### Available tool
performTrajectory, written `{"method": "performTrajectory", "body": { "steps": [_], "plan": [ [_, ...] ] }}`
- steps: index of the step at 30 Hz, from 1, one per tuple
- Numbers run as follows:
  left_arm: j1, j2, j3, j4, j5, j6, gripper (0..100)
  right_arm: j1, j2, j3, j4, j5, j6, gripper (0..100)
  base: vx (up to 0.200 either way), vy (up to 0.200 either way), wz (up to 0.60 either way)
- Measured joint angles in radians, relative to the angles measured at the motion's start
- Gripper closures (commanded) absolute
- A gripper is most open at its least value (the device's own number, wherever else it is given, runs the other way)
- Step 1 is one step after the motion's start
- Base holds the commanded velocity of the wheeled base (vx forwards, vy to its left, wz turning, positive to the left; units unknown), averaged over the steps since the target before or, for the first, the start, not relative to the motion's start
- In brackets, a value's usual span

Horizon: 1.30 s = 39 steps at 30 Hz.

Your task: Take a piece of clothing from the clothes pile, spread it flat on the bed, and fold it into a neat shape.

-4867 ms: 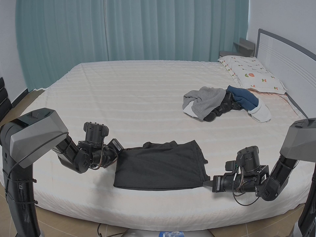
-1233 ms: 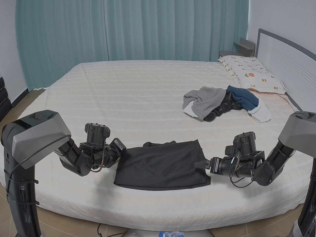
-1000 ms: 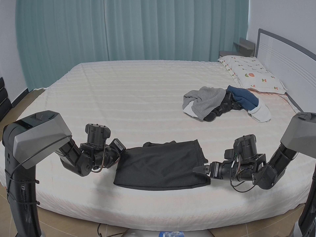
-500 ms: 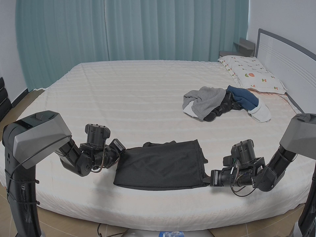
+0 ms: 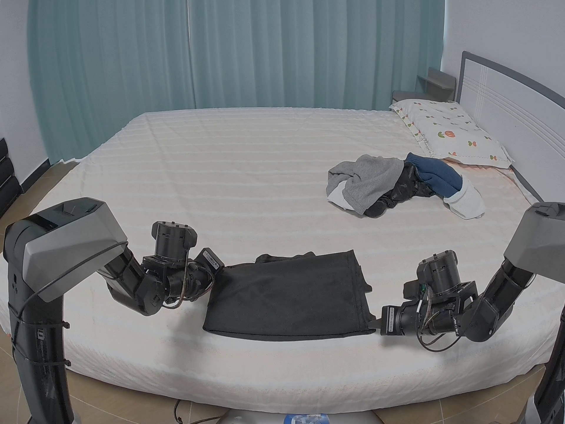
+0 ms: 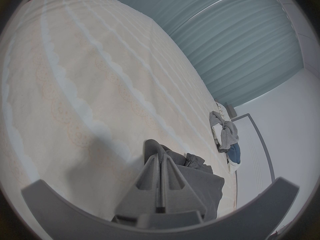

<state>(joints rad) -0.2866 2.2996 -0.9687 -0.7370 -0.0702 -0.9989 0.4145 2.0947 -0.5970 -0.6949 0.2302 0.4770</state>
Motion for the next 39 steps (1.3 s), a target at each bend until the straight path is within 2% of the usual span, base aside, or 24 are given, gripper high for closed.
{"method": "performTrajectory", "body": {
  "steps": [14, 15, 16, 22, 31, 39],
  "plan": [
    [0.001, -0.002, 0.003, -0.001, 0.000, 0.001, 100, -0.004, -0.020, 0.004, 0.034, -0.001, -0.020, 100, 0.000, 0.000, 0.00],
    [0.000, -0.002, 0.005, -0.001, -0.001, 0.000, 0, -0.004, -0.019, 0.004, 0.032, -0.001, -0.021, 100, 0.000, 0.000, 0.00],
    [0.000, -0.002, 0.006, -0.001, -0.001, 0.001, 0, -0.004, -0.017, 0.003, 0.030, -0.001, -0.020, 0, 0.000, 0.000, 0.00],
    [-0.004, -0.005, 0.011, 0.001, -0.001, 0.001, 0, -0.008, -0.013, -0.005, 0.021, -0.001, -0.005, 0, 0.000, 0.000, 0.00],
    [0.007, -0.059, 0.086, -0.002, -0.029, 0.011, 0, -0.072, -0.051, -0.005, 0.021, 0.007, 0.033, 0, 0.000, 0.000, 0.00],
    [0.012, -0.111, 0.168, -0.002, -0.099, 0.155, 0, -0.083, -0.069, -0.012, 0.020, 0.006, 0.051, 0, 0.000, 0.000, 0.00]
  ]
}}
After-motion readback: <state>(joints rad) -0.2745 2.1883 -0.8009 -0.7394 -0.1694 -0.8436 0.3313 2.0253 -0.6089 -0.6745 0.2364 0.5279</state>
